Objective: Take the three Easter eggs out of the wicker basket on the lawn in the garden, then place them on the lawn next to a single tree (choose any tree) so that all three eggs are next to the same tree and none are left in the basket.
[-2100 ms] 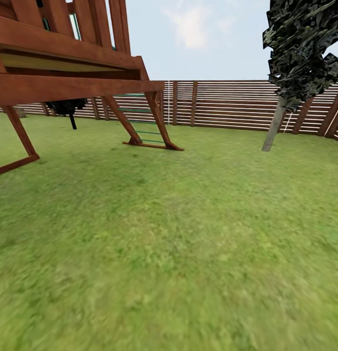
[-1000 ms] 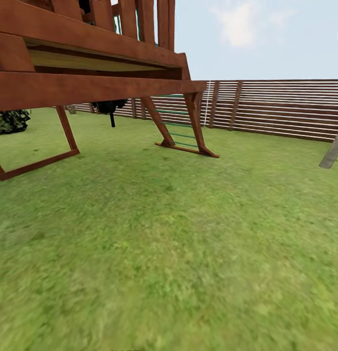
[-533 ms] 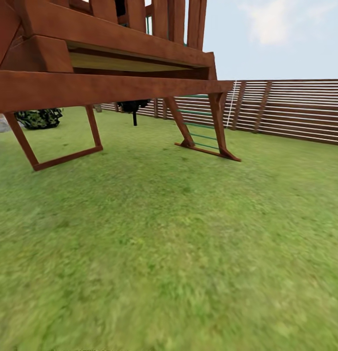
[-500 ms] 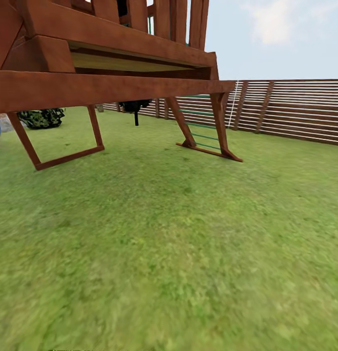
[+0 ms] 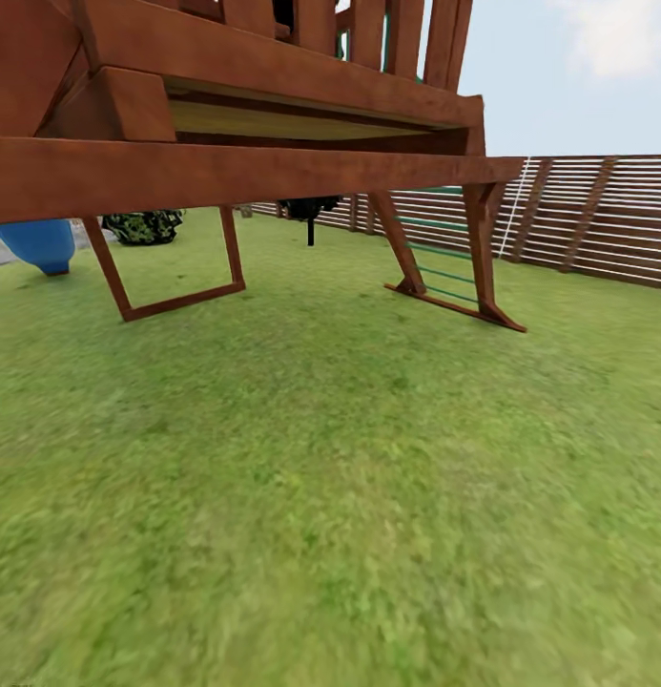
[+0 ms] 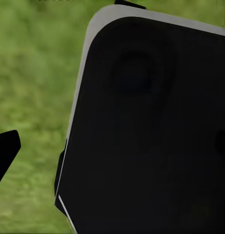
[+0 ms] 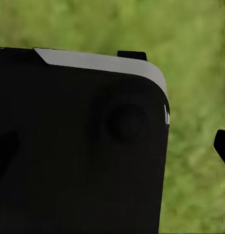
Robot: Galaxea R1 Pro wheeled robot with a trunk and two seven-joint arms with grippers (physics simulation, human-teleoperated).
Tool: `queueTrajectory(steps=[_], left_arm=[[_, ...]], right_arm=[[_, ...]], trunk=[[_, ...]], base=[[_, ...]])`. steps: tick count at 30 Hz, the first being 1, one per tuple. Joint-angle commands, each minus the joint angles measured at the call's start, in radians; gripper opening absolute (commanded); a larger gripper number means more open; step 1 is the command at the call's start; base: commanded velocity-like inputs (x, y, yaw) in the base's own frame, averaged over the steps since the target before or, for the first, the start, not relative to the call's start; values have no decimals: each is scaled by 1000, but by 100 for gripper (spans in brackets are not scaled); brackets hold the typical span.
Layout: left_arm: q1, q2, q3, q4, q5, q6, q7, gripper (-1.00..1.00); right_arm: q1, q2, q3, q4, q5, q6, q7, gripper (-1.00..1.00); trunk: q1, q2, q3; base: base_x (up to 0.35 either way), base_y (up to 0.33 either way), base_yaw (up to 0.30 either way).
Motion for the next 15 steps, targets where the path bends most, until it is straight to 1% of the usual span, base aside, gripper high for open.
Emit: queueTrajectory(steps=[1,15], left_arm=[[-1,0,0,0,10,-1,0,100],[-1,1,0,0,10,-1,0,100]], right_arm=[[0,0,4,1,1,-3,-1,100],[0,0,4,1,0,-3,-1,100]], trunk=[[0,0,-1],[0,0,-1]], base=[[253,-244,300],[253,-244,300]])
